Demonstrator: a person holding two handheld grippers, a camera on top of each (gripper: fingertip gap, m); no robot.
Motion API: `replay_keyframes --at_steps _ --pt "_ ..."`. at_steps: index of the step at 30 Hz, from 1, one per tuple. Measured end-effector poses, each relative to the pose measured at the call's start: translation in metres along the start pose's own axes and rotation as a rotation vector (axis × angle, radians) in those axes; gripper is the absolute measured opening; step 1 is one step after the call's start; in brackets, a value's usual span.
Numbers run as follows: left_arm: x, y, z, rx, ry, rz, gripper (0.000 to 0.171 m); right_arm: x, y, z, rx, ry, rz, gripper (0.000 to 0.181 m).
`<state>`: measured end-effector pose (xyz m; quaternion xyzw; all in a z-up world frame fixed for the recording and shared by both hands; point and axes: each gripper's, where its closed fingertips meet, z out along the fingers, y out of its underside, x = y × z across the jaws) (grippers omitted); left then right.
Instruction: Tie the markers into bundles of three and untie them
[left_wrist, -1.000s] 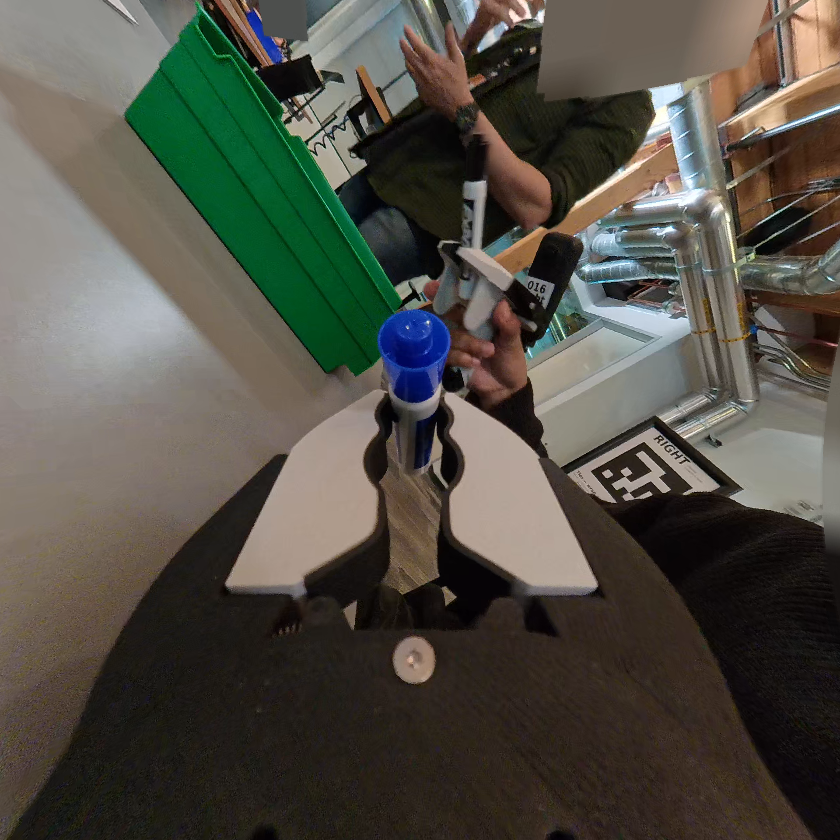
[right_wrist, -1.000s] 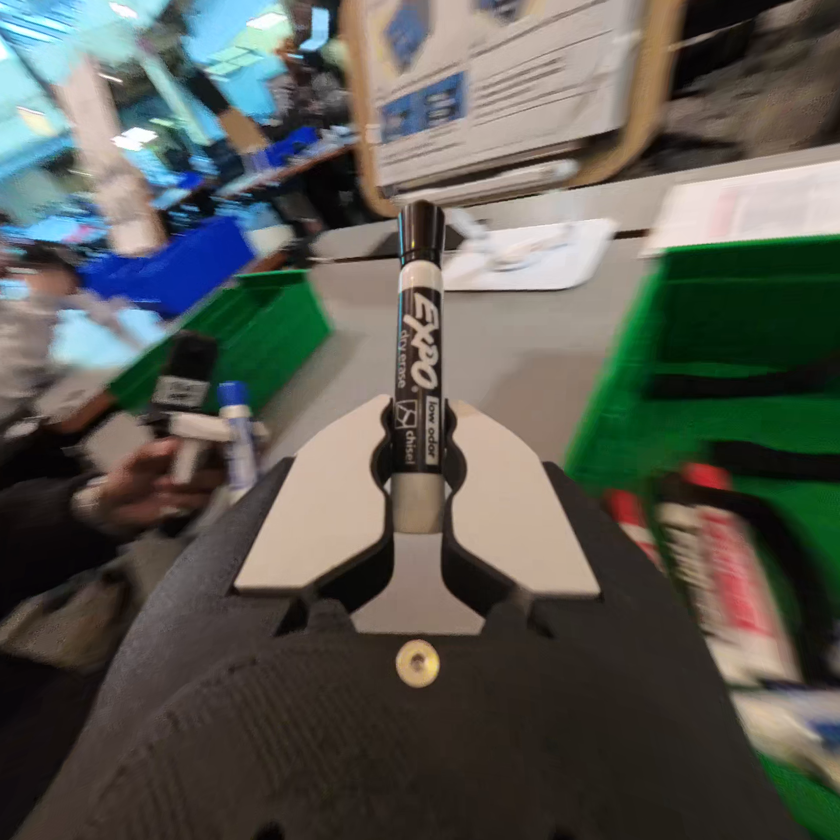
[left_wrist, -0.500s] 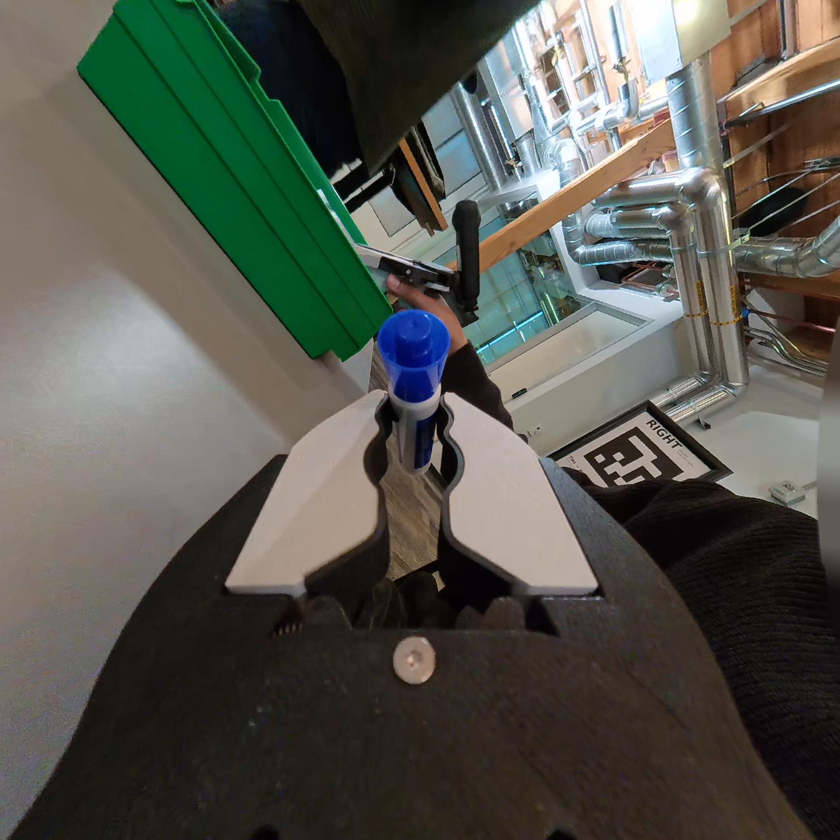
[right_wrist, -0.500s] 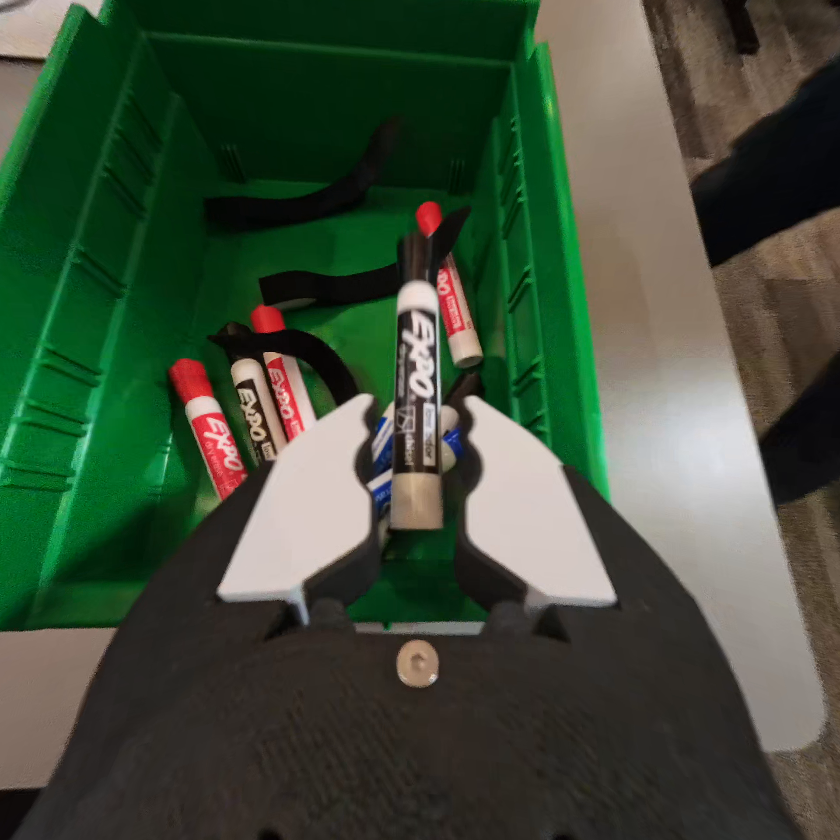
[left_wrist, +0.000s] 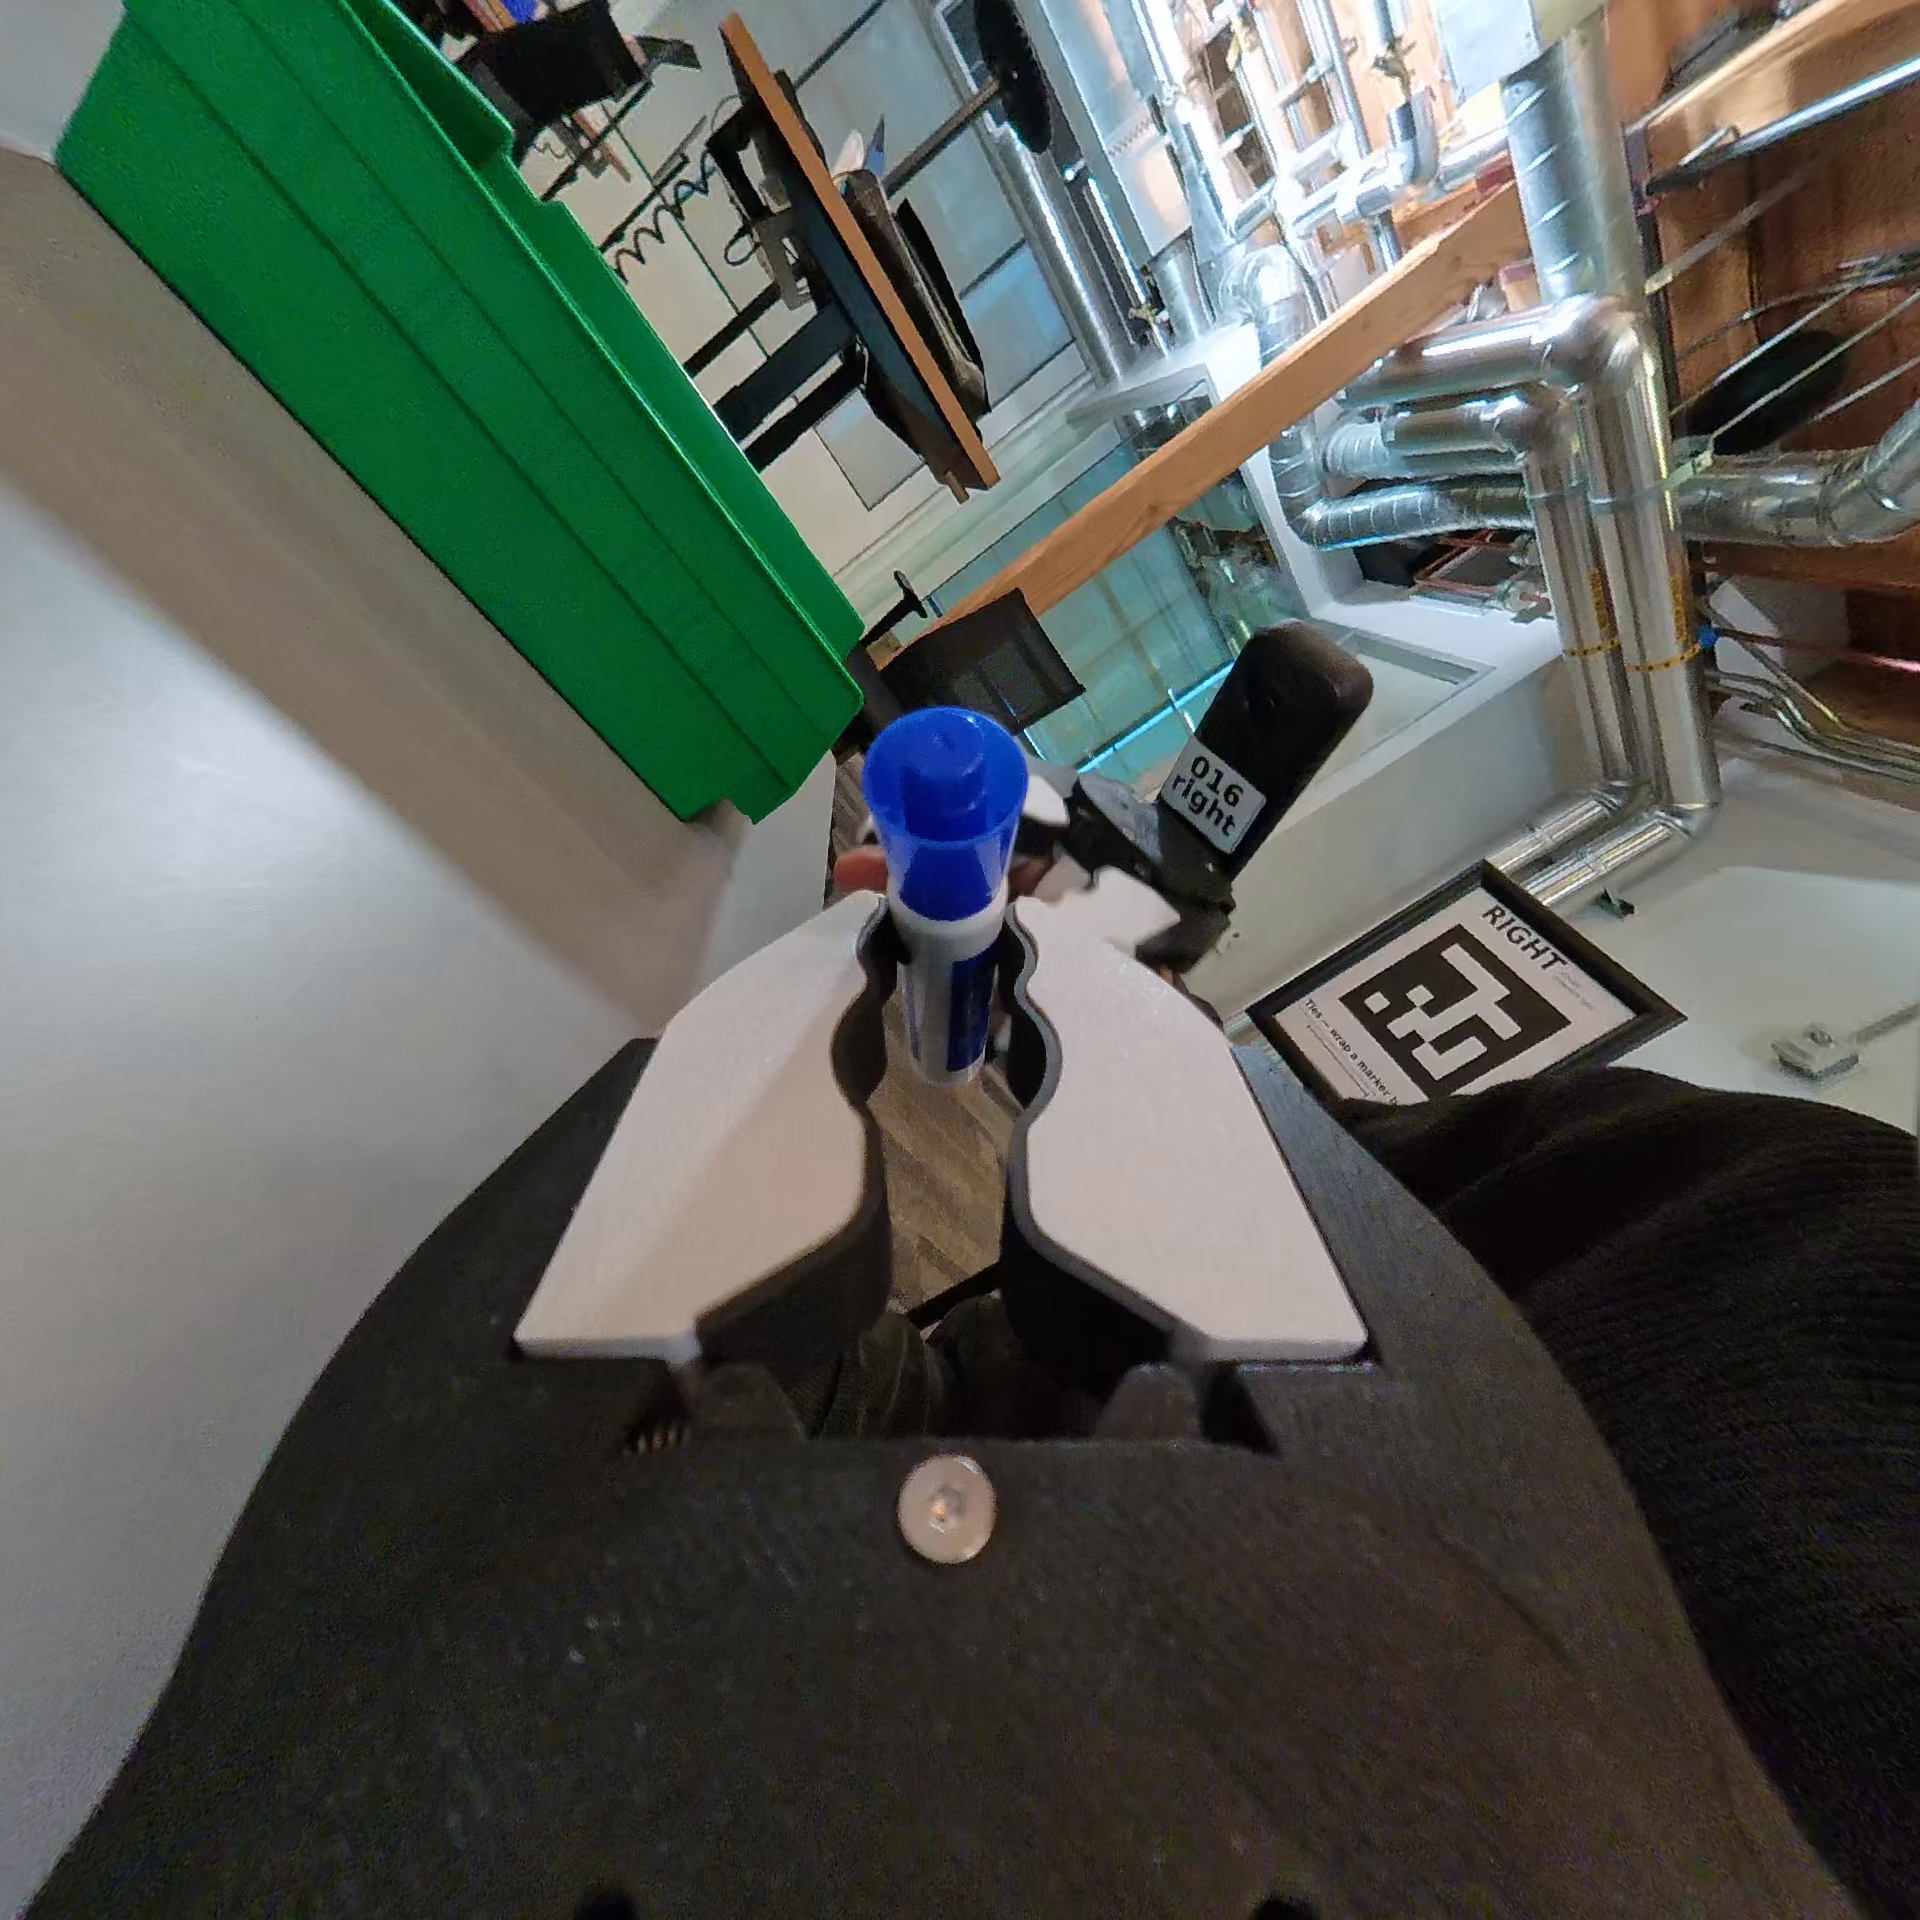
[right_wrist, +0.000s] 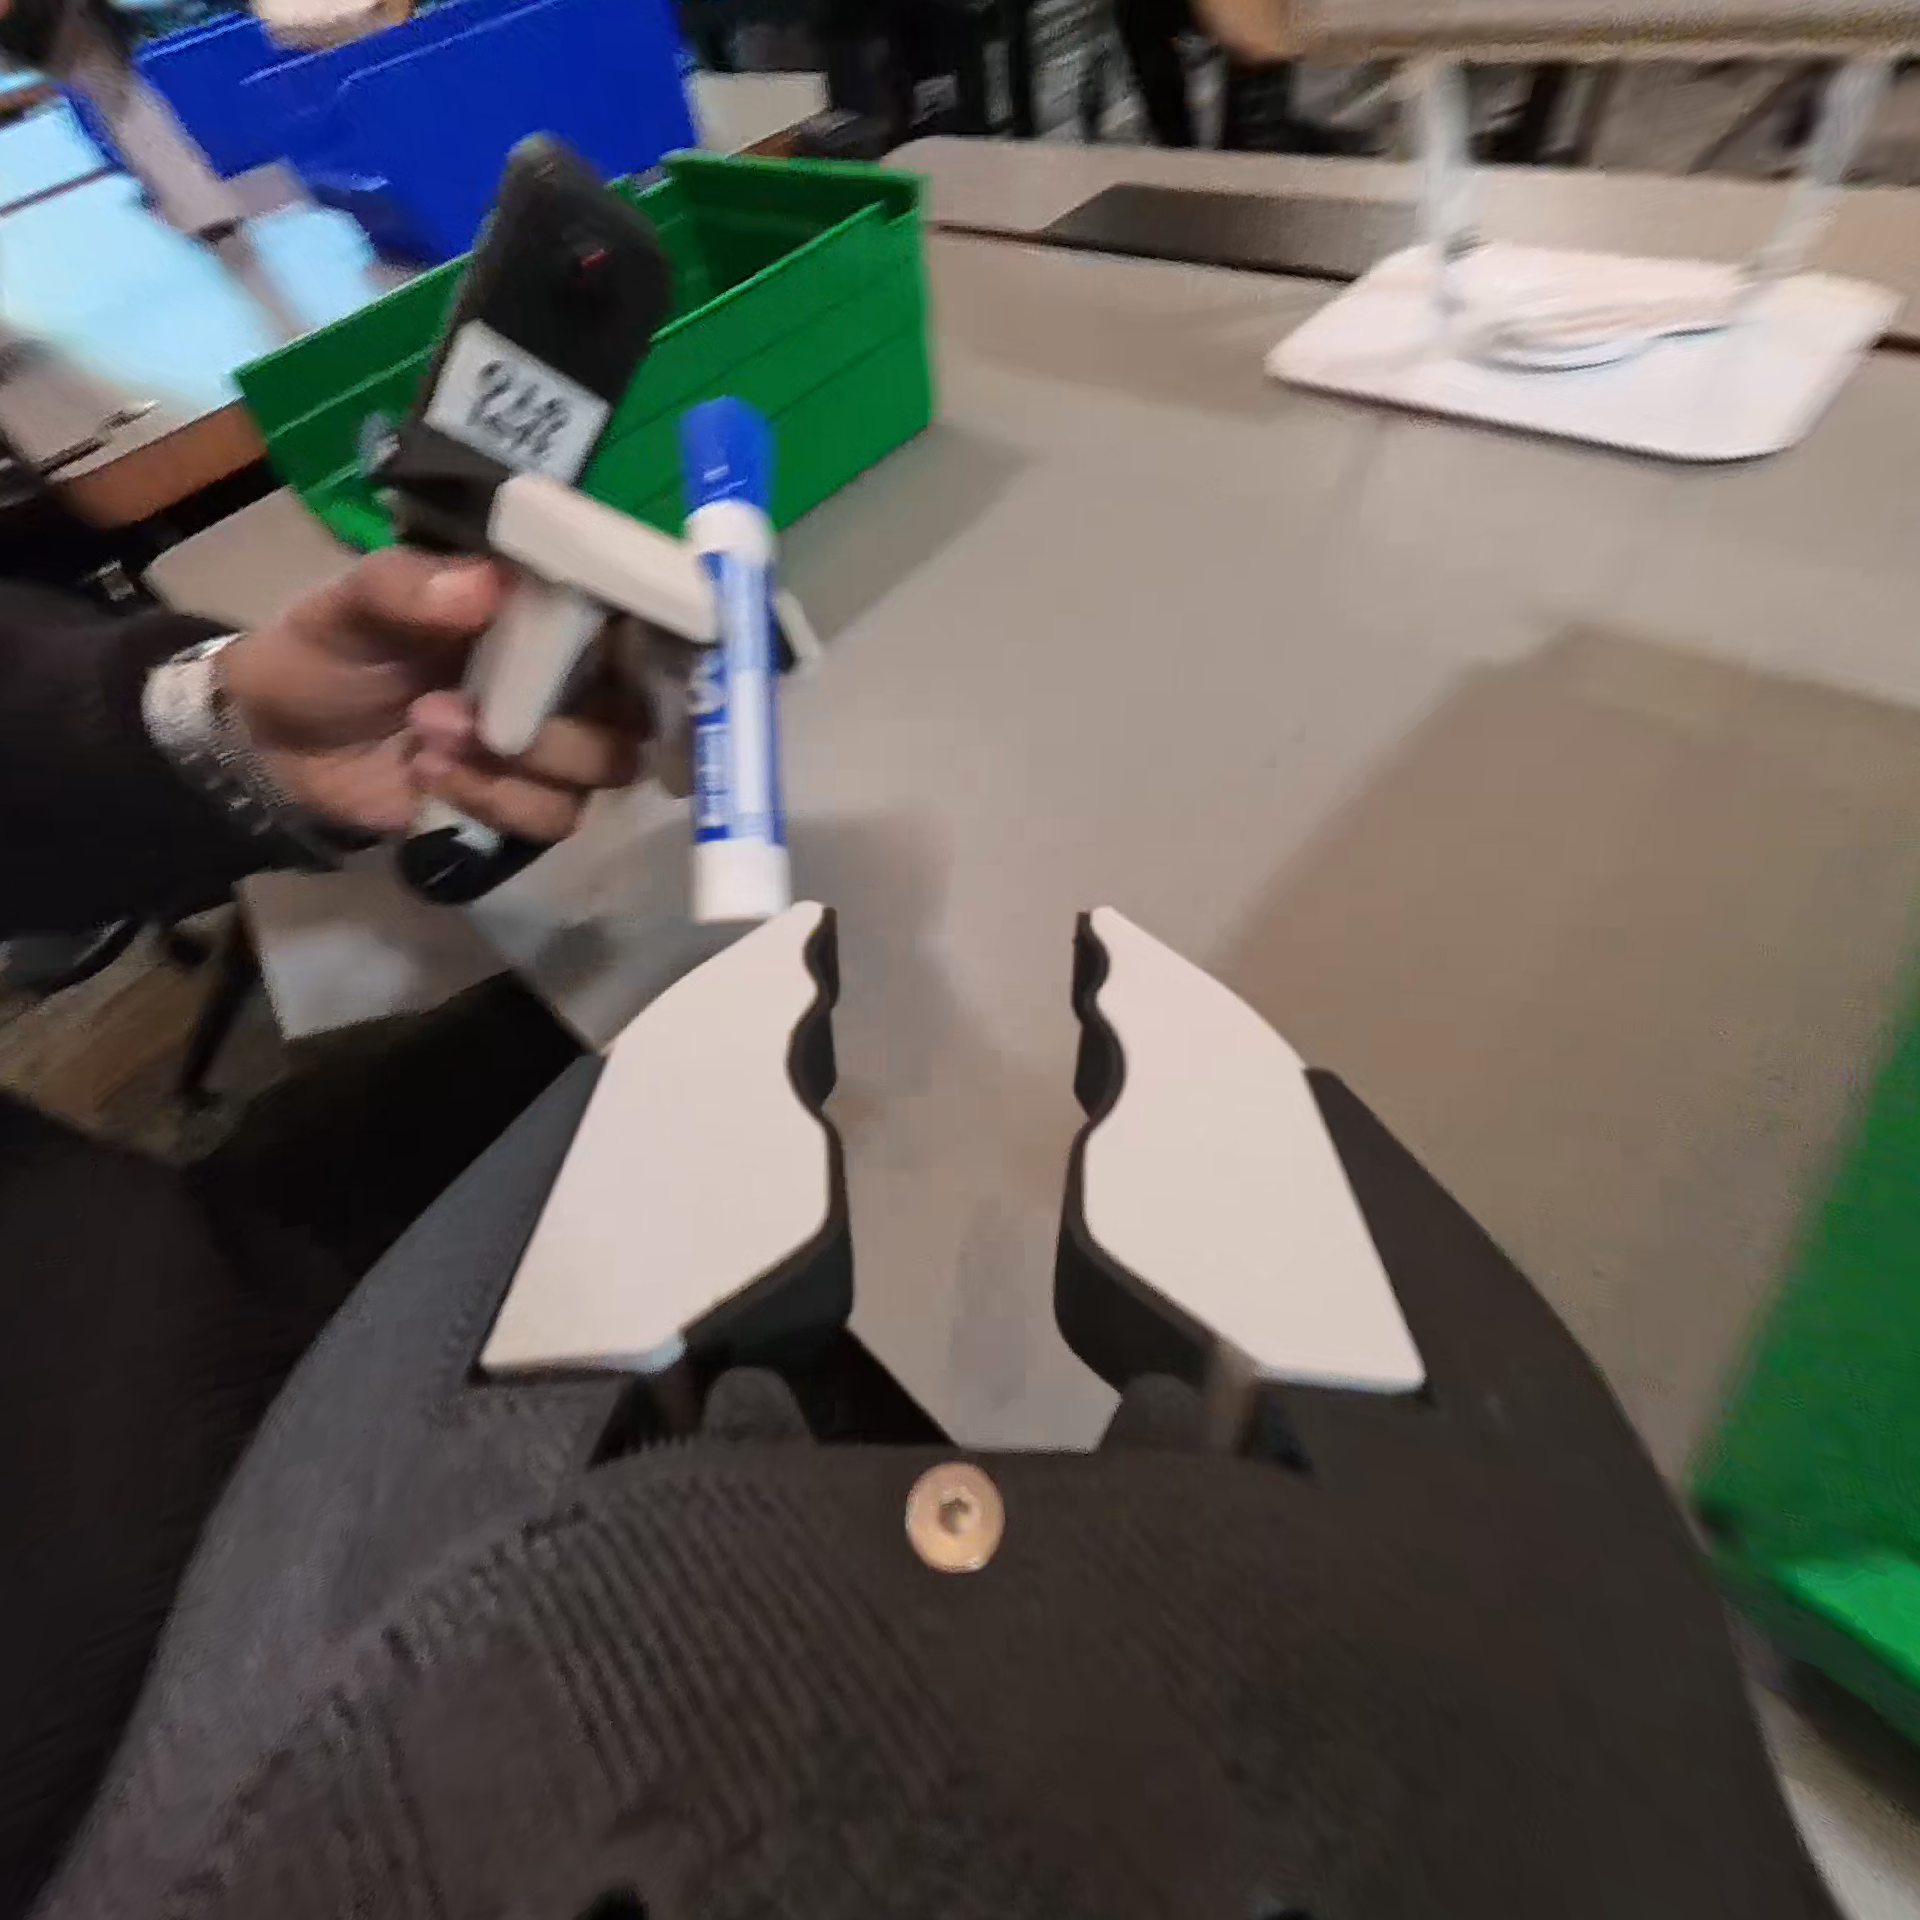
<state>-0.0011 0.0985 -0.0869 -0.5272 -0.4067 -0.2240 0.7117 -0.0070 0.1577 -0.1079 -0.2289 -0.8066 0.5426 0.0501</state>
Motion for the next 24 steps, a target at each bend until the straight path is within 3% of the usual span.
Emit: replay_keyframes --at_steps 3,8,14,18,24 --pt "0.003 0.006 0.004 -0.032 -0.001 0.03 0.018 -0.028 0.004 0.014 -0.013 -0.099 -0.011 0.047" --pt "0.004 0.013 0.009 -0.047 0.0 0.046 0.018 -0.046 0.009 0.013 -0.025 -0.209 -0.004 0.044" --pt "0.007 0.02 0.013 -0.067 0.01 0.048 0.018 -0.051 0.016 0.019 -0.043 -0.217 -0.025 0.021" --pt "0.008 0.02 0.014 -0.07 0.015 0.06 0.019 -0.05 0.017 0.019 -0.04 -0.22 -0.03 0.02" --pt "0.003 0.01 0.01 -0.006 -0.005 0.031 0.057 -0.037 0.0 0.008 0.02 -0.21 0.023 0.019"
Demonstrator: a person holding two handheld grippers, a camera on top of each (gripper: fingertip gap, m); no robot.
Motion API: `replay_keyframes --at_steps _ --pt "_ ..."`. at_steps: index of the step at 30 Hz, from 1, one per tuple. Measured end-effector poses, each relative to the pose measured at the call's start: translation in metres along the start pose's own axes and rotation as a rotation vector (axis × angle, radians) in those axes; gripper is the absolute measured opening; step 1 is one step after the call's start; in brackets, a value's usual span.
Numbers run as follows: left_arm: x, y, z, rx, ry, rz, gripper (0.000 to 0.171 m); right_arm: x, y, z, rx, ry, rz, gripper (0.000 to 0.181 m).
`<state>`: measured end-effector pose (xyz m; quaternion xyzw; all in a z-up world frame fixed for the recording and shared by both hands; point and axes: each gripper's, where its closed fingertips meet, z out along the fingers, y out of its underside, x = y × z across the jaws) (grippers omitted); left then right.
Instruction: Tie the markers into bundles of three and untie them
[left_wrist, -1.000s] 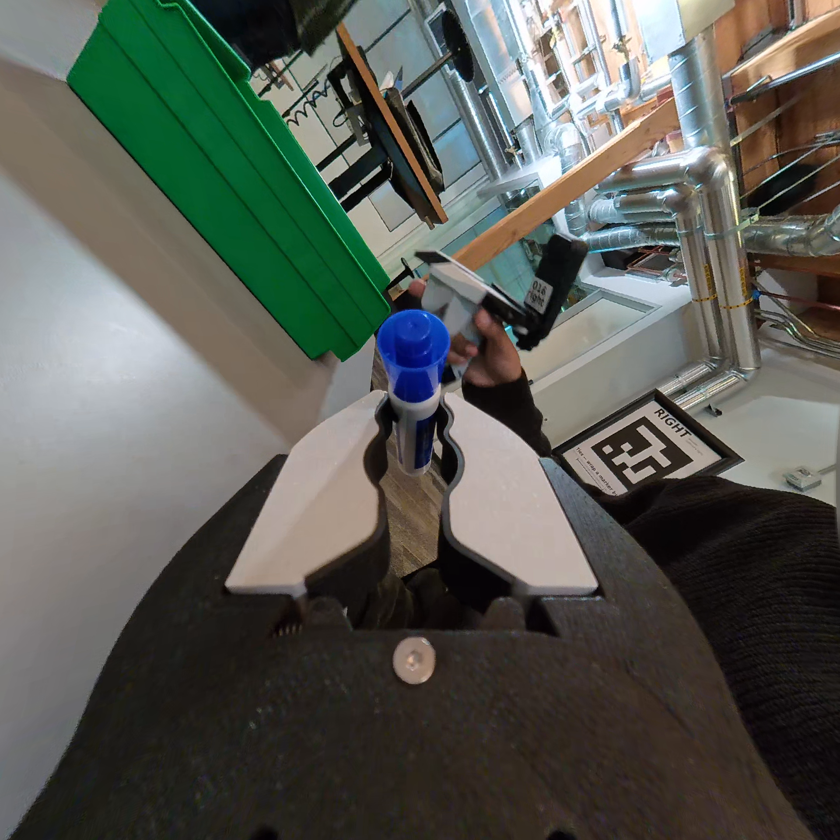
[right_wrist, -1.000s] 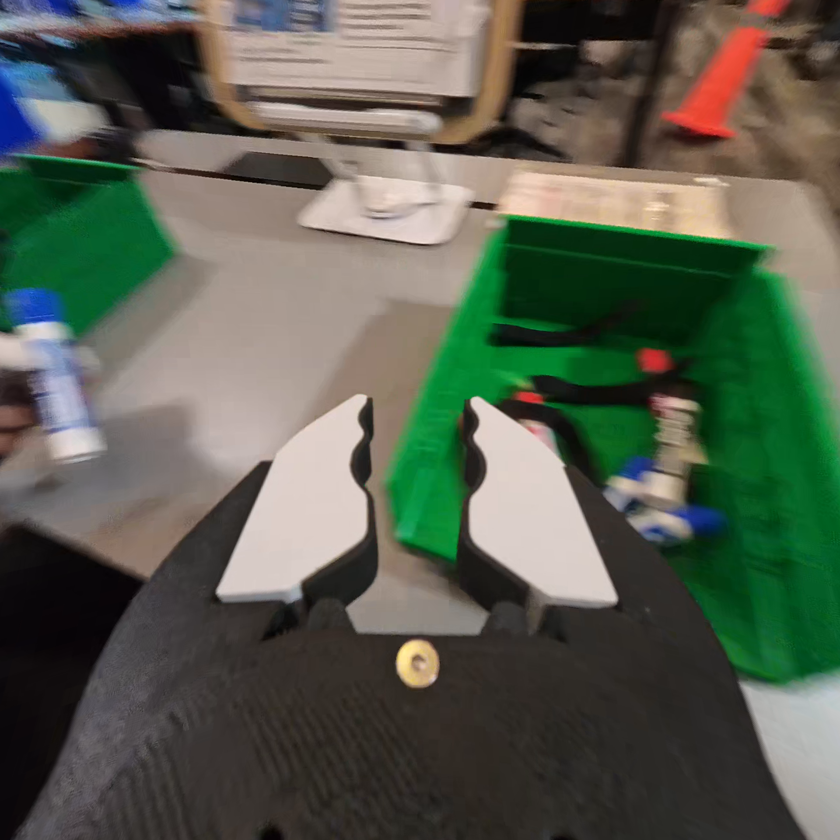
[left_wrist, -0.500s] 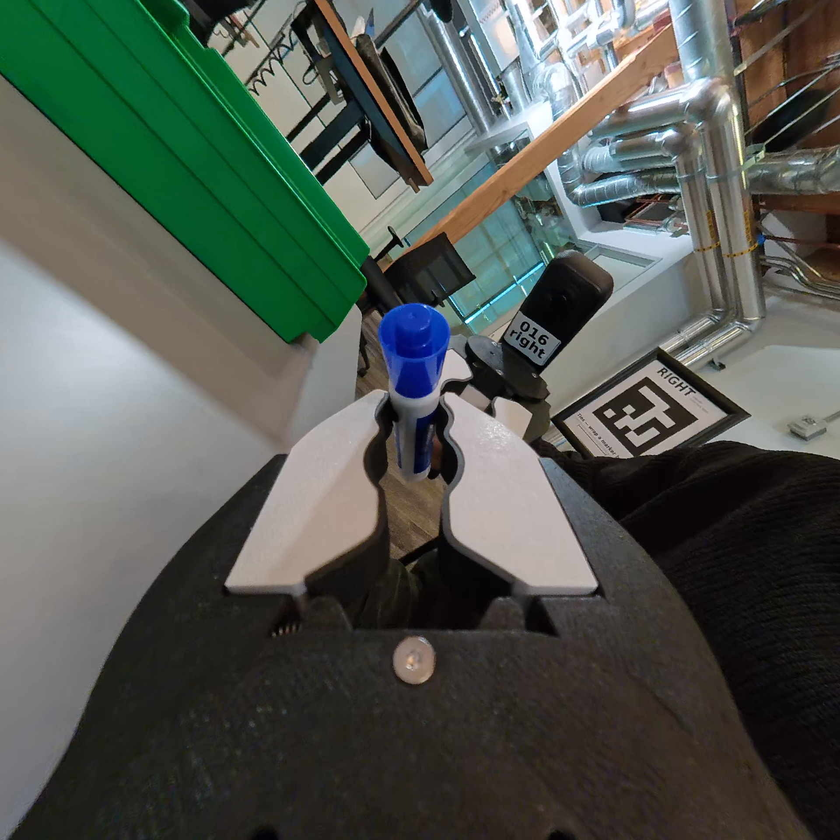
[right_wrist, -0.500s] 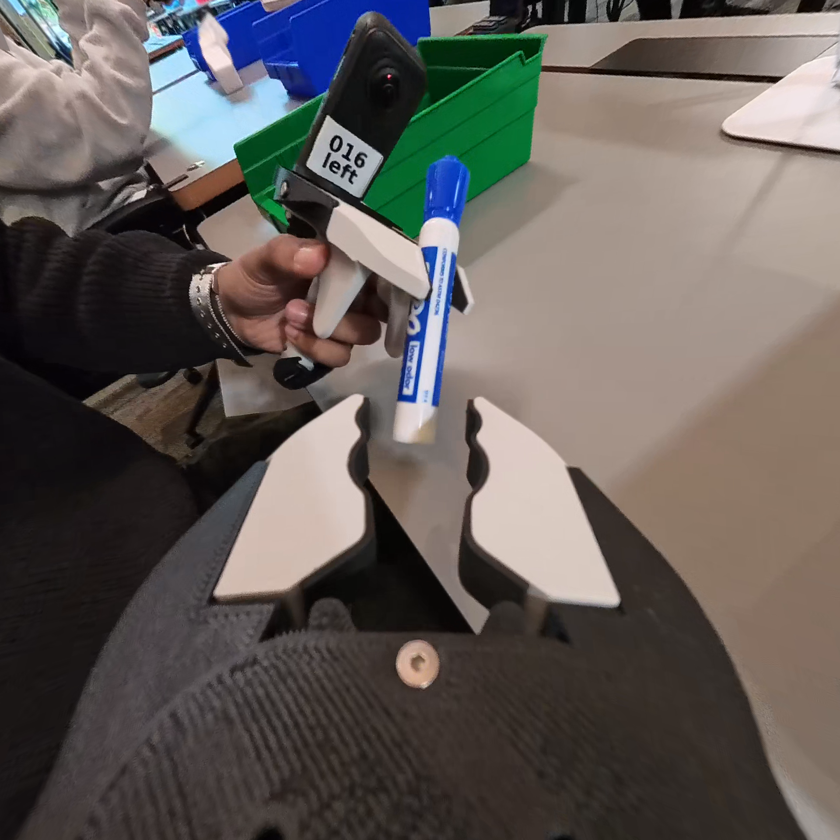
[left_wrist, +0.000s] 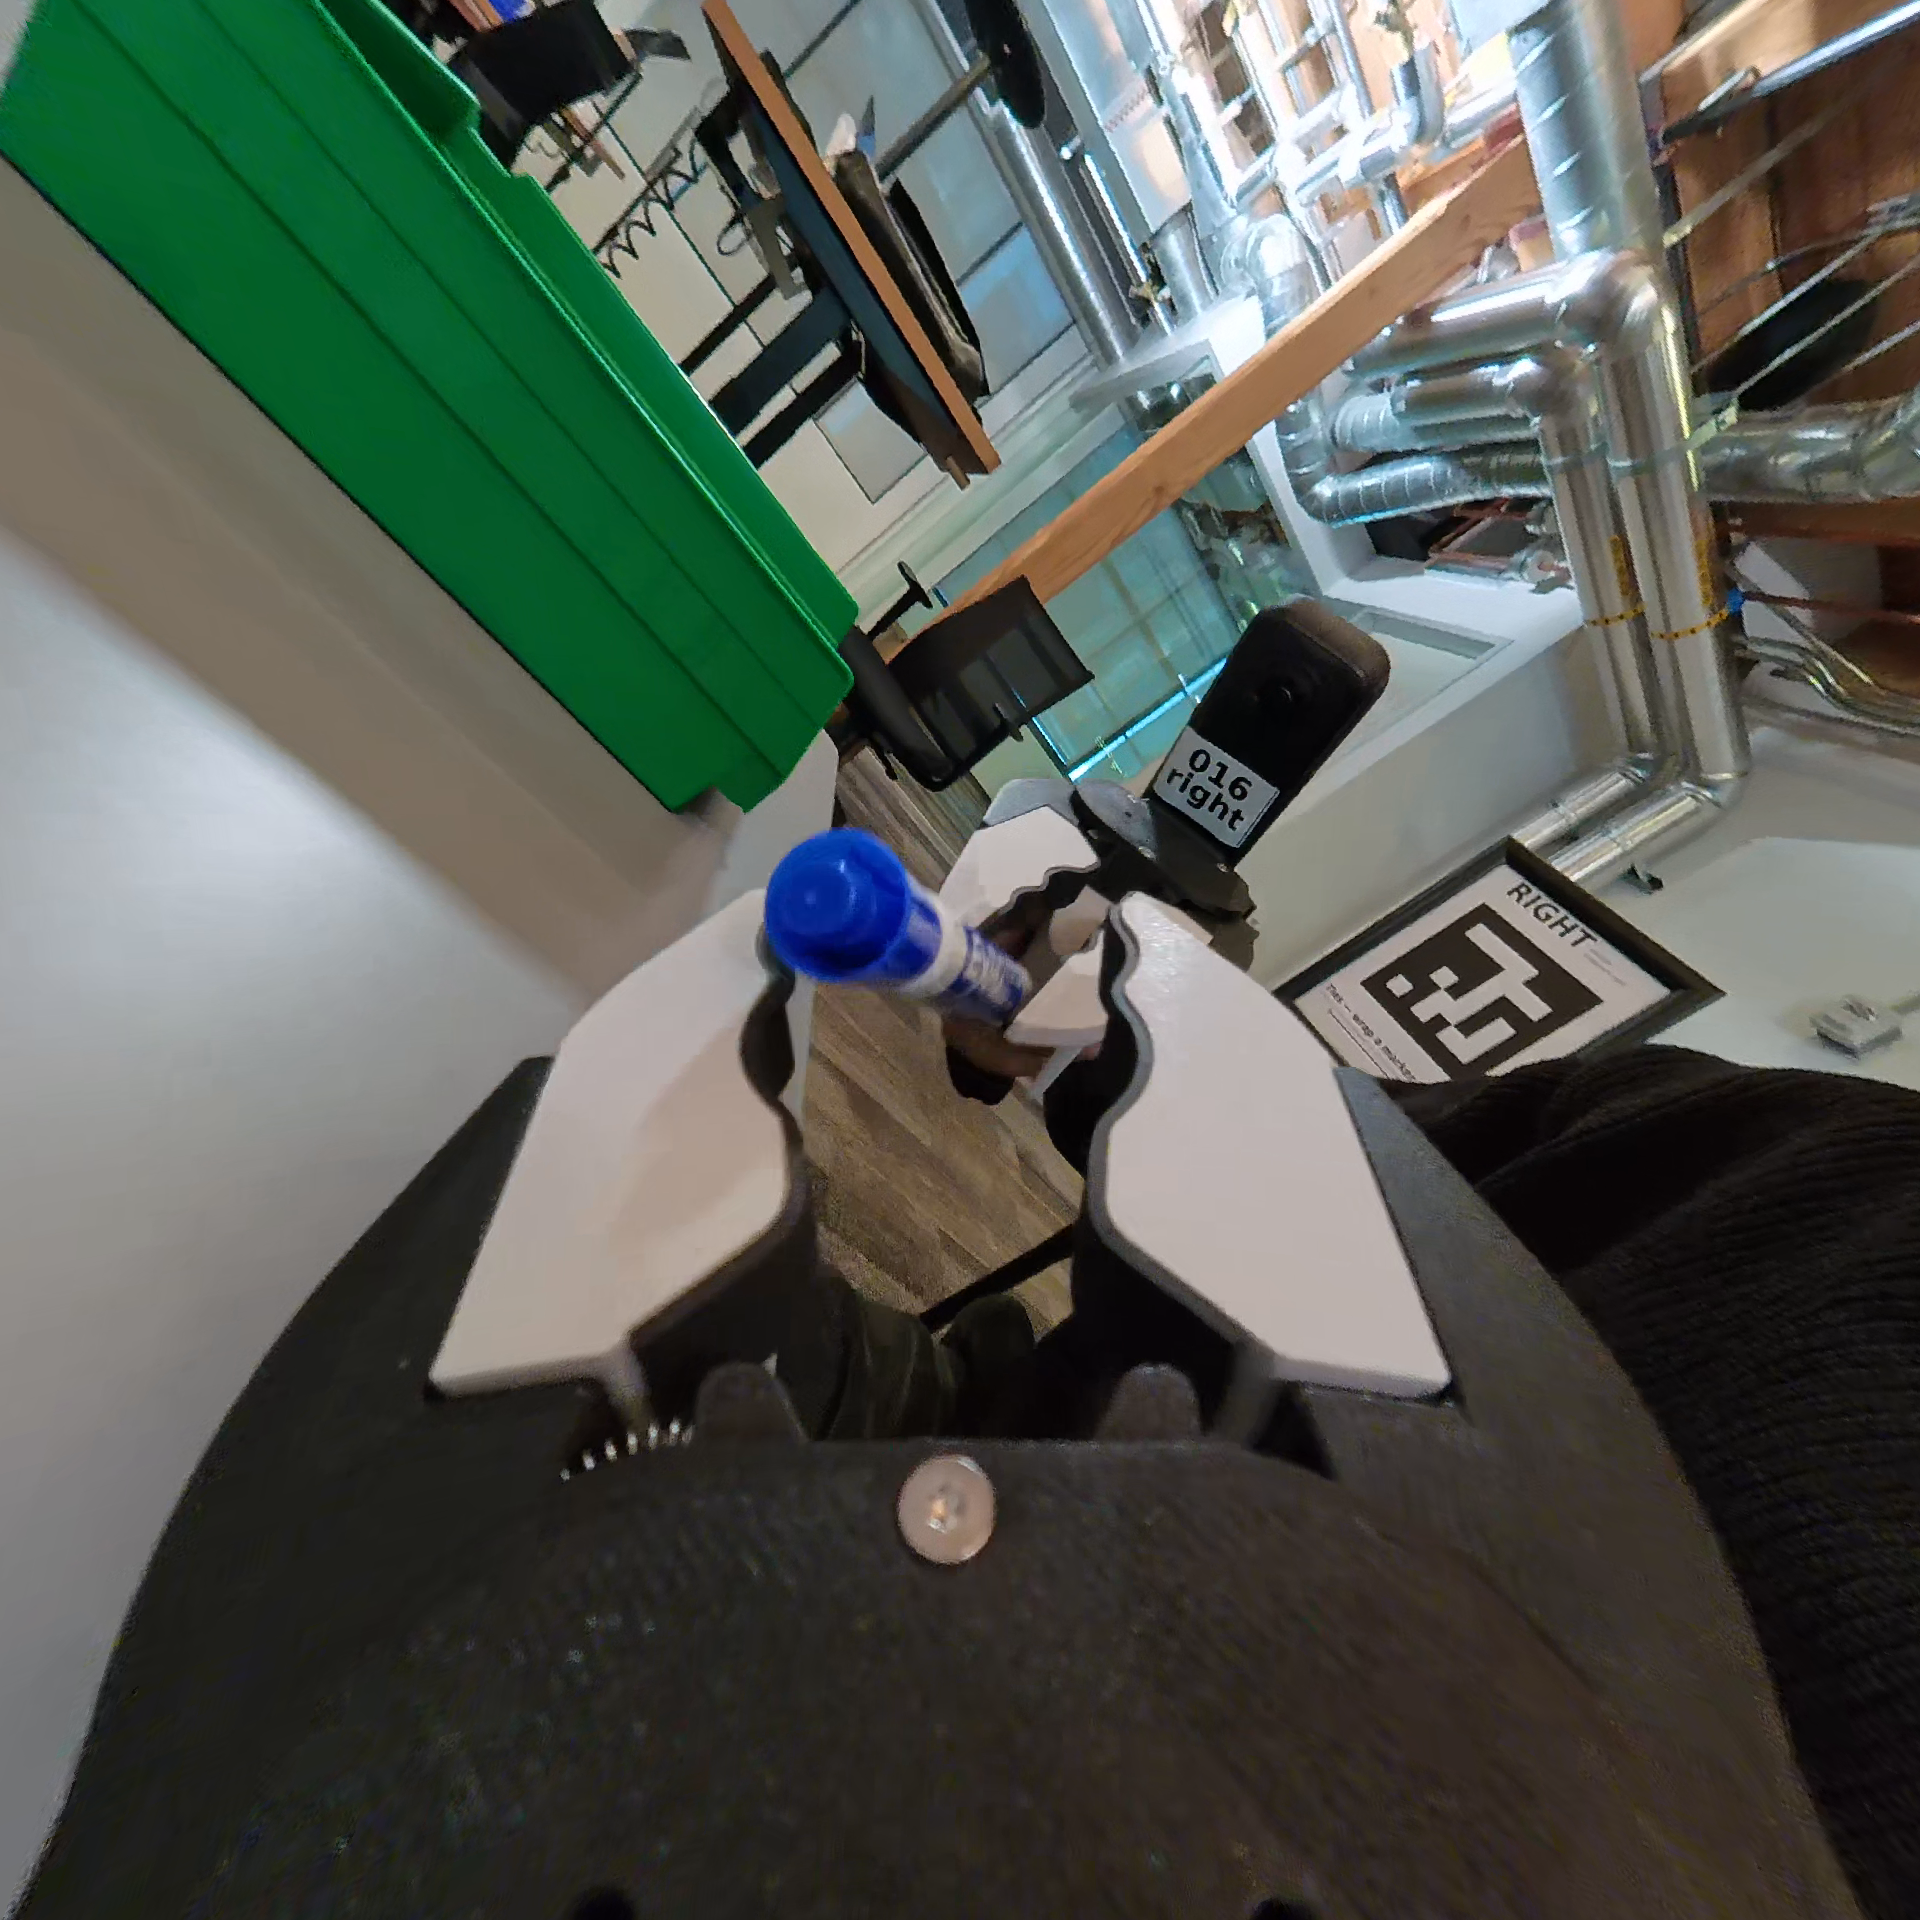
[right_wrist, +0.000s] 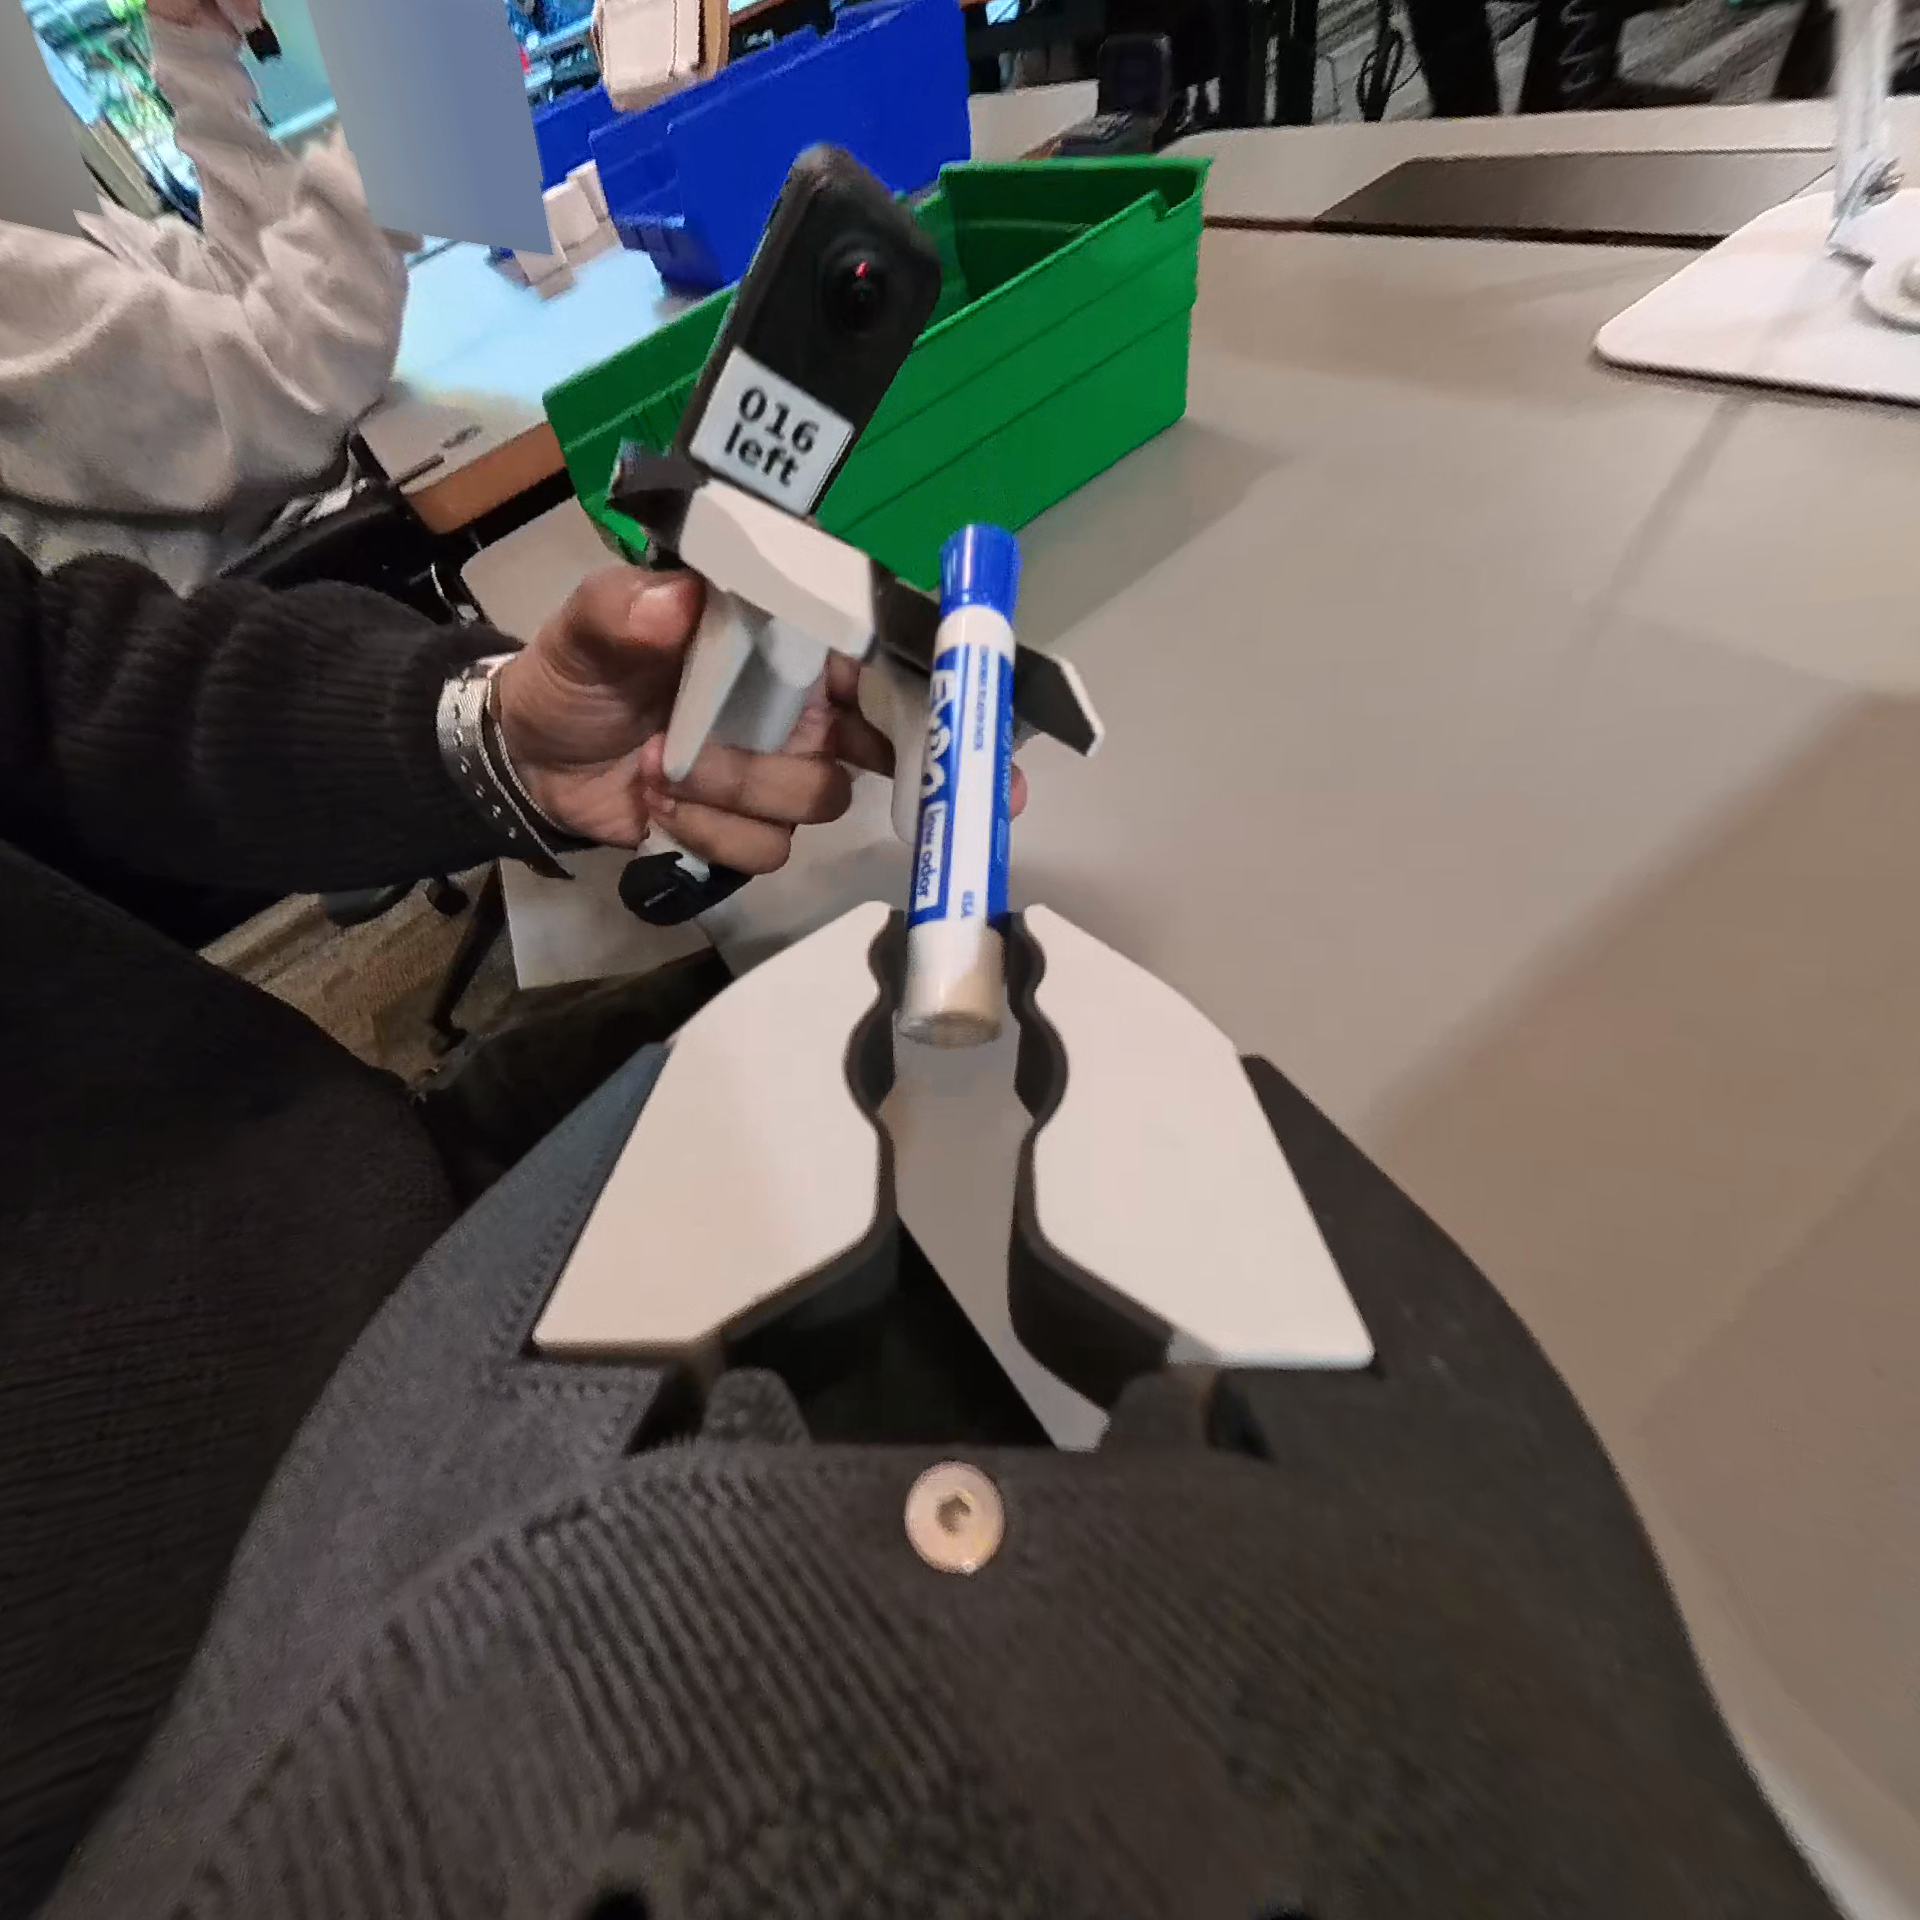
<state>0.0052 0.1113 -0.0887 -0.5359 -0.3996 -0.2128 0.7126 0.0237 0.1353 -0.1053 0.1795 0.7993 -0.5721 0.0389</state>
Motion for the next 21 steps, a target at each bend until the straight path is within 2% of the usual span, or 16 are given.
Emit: replay_keyframes --at_steps 5,11,13,16,21 --pt "-0.003 -0.004 -0.003 0.021 -0.011 -0.009 0.064 0.033 -0.026 -0.034 0.098 0.119 0.014 0.019" --pt "-0.005 0.001 -0.001 -0.001 -0.006 -0.012 0.064 0.1 -0.057 -0.112 0.276 0.39 0.078 0.019" --pt "-0.006 0.002 -0.001 -0.005 -0.007 -0.014 0.064 0.125 -0.052 -0.136 0.298 0.49 0.109 0.019" --pt "-0.008 0.003 0.0 -0.009 -0.008 -0.021 0.064 0.162 -0.028 -0.16 0.26 0.639 0.131 0.019" --pt "-0.011 0.005 0.0 -0.015 -0.017 -0.025 0.064 0.186 0.005 -0.159 0.178 0.689 0.18 0.019"
